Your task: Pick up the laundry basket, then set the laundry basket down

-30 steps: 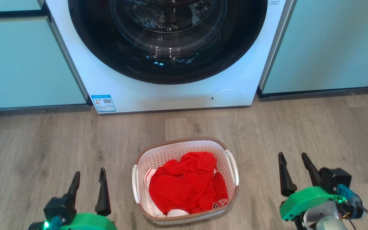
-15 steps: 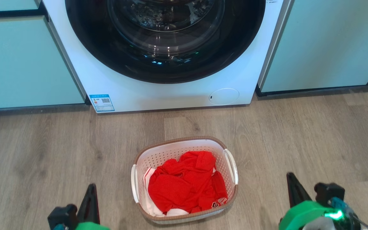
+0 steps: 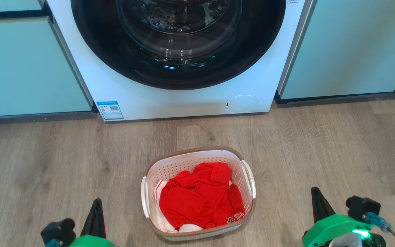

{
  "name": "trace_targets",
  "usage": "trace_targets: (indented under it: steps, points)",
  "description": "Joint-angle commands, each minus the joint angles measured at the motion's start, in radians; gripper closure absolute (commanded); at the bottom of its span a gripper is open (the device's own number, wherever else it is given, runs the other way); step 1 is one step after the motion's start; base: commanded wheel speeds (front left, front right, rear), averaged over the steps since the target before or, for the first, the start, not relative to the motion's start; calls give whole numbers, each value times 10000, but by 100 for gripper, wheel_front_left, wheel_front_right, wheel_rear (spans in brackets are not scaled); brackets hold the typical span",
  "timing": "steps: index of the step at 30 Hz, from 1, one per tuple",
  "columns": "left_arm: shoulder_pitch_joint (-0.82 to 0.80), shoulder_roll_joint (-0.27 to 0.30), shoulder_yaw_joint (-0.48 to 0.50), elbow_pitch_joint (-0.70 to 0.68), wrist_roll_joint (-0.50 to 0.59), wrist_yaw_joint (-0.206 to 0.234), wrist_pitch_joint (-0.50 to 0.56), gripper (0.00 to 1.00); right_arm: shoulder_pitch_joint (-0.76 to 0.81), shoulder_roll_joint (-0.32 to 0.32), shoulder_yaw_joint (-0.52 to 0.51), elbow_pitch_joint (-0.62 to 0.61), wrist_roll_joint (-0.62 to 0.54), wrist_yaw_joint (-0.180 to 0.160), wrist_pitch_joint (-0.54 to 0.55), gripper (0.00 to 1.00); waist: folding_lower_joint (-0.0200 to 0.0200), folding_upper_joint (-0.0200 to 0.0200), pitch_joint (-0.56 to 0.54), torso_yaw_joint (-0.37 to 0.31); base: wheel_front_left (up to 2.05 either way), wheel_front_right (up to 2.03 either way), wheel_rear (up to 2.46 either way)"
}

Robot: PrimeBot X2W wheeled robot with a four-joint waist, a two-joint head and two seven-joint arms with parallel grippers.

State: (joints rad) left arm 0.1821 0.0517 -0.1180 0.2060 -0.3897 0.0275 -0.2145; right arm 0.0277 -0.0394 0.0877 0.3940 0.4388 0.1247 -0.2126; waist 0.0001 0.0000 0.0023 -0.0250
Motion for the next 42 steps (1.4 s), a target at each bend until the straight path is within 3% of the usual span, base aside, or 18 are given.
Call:
trace_targets:
  steps: [1, 42]
  points:
    - [-412, 70, 160, -271, -207, -54, 47, 100, -383, -90, -89, -378, 225, 8, 52, 100, -1, 0, 0, 2, 0, 0, 0]
    - [-1337, 173, 786, -29, -4870, -631, 1112, 100, -736, -210, -657, -806, 4672, 27, 1133, 100, -1, 0, 3, 96, 0, 0, 0]
